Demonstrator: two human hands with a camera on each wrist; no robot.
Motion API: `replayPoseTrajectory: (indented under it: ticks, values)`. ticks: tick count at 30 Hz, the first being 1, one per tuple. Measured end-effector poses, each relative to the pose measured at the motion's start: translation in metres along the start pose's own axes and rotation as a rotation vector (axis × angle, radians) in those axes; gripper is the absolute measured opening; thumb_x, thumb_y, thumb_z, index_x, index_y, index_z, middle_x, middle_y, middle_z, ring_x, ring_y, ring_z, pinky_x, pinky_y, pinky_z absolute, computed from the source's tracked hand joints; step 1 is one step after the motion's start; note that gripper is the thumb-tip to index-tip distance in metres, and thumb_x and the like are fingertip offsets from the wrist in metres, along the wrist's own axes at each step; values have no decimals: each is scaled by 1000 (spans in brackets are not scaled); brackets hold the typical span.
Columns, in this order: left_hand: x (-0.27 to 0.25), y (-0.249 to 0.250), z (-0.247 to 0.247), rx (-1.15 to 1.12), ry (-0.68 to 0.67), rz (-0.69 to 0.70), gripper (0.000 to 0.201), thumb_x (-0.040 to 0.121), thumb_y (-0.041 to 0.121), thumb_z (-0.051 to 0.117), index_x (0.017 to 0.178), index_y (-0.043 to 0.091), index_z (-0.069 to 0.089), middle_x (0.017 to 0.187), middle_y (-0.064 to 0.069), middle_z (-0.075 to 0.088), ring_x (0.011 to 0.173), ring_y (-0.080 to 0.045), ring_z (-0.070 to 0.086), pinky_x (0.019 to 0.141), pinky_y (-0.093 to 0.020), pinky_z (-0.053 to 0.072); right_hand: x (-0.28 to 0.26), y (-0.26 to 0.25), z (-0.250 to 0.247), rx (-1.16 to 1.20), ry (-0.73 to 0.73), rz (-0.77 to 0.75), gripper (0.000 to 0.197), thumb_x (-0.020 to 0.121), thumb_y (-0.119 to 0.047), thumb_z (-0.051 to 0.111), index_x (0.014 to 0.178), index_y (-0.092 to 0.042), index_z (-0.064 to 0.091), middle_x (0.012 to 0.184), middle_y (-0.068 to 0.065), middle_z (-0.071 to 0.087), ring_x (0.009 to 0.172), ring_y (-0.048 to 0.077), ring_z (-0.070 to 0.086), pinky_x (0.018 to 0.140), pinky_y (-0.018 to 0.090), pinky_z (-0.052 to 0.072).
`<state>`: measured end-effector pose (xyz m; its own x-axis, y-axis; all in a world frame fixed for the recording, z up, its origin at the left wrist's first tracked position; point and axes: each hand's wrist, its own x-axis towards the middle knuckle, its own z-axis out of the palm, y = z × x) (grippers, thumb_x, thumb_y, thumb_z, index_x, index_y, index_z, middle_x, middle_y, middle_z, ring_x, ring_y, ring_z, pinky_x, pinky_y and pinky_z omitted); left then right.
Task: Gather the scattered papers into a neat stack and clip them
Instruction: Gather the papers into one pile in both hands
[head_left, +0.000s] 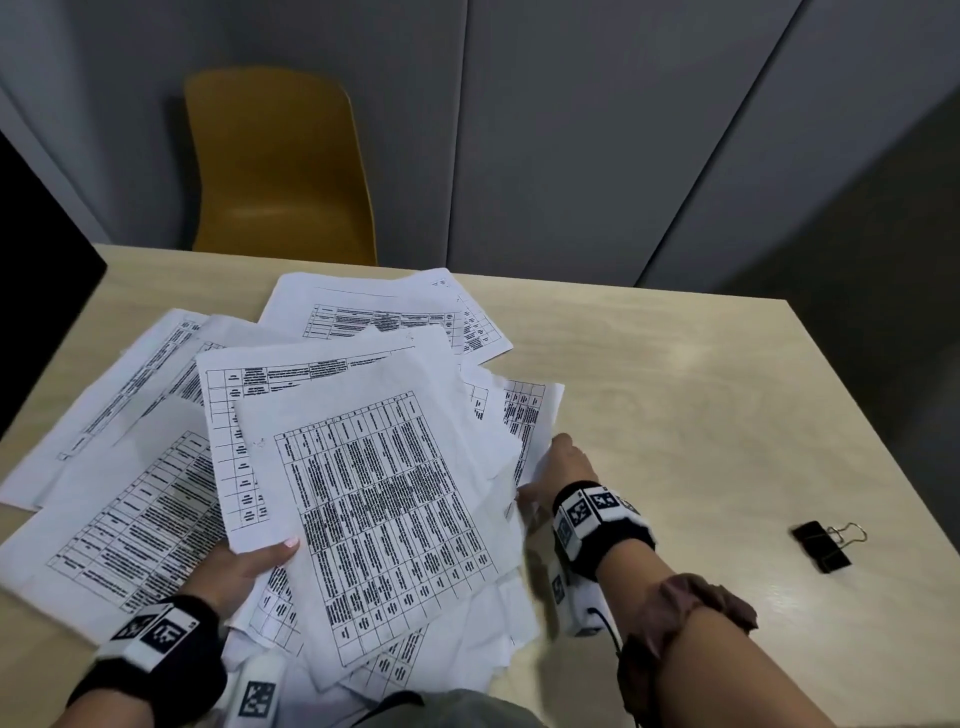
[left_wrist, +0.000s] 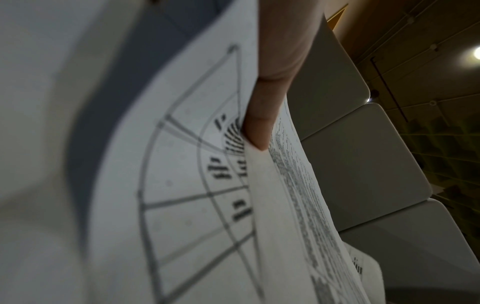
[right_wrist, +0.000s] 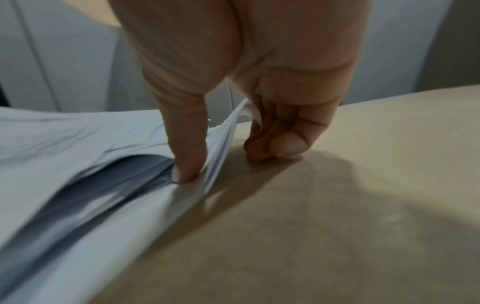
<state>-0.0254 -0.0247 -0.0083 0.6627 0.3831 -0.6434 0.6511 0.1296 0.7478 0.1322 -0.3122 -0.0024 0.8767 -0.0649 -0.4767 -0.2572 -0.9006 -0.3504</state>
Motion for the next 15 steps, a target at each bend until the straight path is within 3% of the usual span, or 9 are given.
replayPoseTrajectory:
  ticks: [3,5,9,11,13,15]
  values:
    - [0,0,-1,2,13,-9,47,81,9,66,126,3,53,132,-18,55,116,-31,52,105,-45,31,-7,2,9,73,48,-41,32,81,-24,61,105,-4,55,113,18,63,105,34,59,81,34,48]
    - [0,0,-1,-1,20,-12,43,79,10,68,120,4,57,128,-18,58,105,-28,54,103,-44,34,-12,5,18,274,87,-69,19,86,-29,55,92,-11,59,104,17,68,97,34,63,73,31,47]
    - [-1,0,0,-3,33,-14,42,80,7,66,121,0,57,127,-19,58,101,-25,52,97,-40,35,-16,25,38,822,189,51,26,82,-17,61,108,-16,59,108,14,68,99,30,65,89,42,51]
    - [-2,2,1,5,43,-15,42,81,5,66,121,-2,56,127,-20,57,106,-29,54,96,-39,35,-20,37,36,1027,242,153,20,85,-8,60,104,-10,56,104,14,67,95,29,64,88,40,50]
    - [-3,3,2,22,41,-16,42,81,7,65,121,-3,56,129,-21,56,116,-34,53,100,-41,34,-23,47,36,1216,98,187,23,83,6,59,103,-4,56,100,19,66,91,33,64,88,47,50]
    - [-5,5,4,21,32,-21,42,82,7,65,122,-3,55,130,-21,55,120,-35,51,102,-42,33,-31,46,40,1185,-69,169,34,76,5,63,109,1,58,102,21,68,93,36,65,91,55,48]
